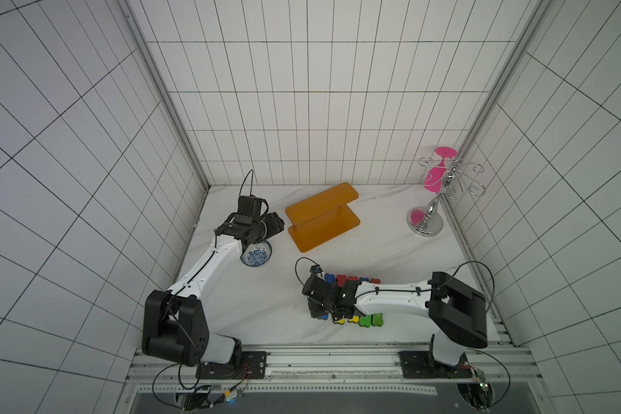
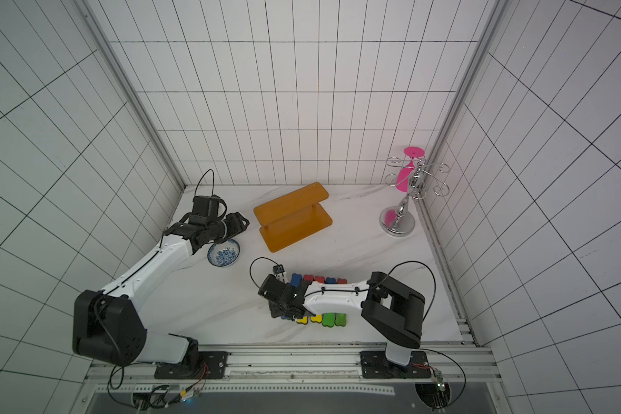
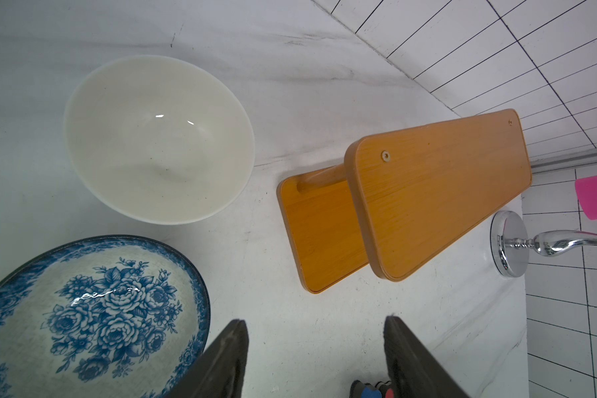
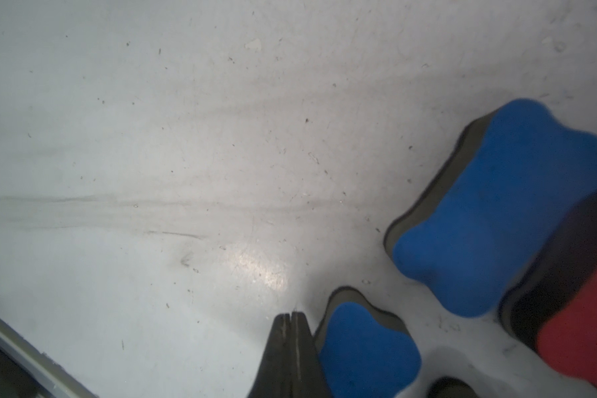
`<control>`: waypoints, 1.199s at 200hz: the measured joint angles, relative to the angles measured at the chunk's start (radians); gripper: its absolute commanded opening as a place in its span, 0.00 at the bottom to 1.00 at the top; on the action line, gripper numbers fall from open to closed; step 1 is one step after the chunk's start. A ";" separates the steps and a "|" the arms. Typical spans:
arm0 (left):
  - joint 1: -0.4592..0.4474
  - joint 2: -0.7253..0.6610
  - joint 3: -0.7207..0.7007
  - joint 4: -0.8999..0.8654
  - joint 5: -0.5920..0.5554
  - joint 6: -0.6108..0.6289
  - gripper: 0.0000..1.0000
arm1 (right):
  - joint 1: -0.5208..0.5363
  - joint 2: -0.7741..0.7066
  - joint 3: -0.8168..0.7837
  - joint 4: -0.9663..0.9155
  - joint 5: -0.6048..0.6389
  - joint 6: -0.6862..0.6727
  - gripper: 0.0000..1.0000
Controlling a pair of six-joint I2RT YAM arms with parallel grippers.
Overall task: Remove the whiteboard erasers from the shelf
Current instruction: Adjust the whiteboard eraser at the center of the board.
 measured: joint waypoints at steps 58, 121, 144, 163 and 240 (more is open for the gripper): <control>0.001 0.000 0.000 0.000 0.000 0.000 0.66 | 0.006 0.000 -0.003 -0.013 0.008 0.002 0.00; 0.001 0.000 0.000 0.000 0.001 0.000 0.66 | 0.017 -0.005 -0.011 -0.017 0.025 0.008 0.00; 0.001 0.000 0.000 0.000 0.001 0.000 0.66 | 0.019 -0.010 -0.019 -0.019 0.031 0.012 0.00; 0.001 0.000 0.000 0.000 0.003 0.000 0.66 | 0.020 -0.015 -0.021 -0.023 0.035 0.014 0.00; 0.001 -0.014 -0.006 0.015 0.024 0.000 0.67 | 0.080 -0.163 -0.023 -0.024 0.143 -0.056 0.26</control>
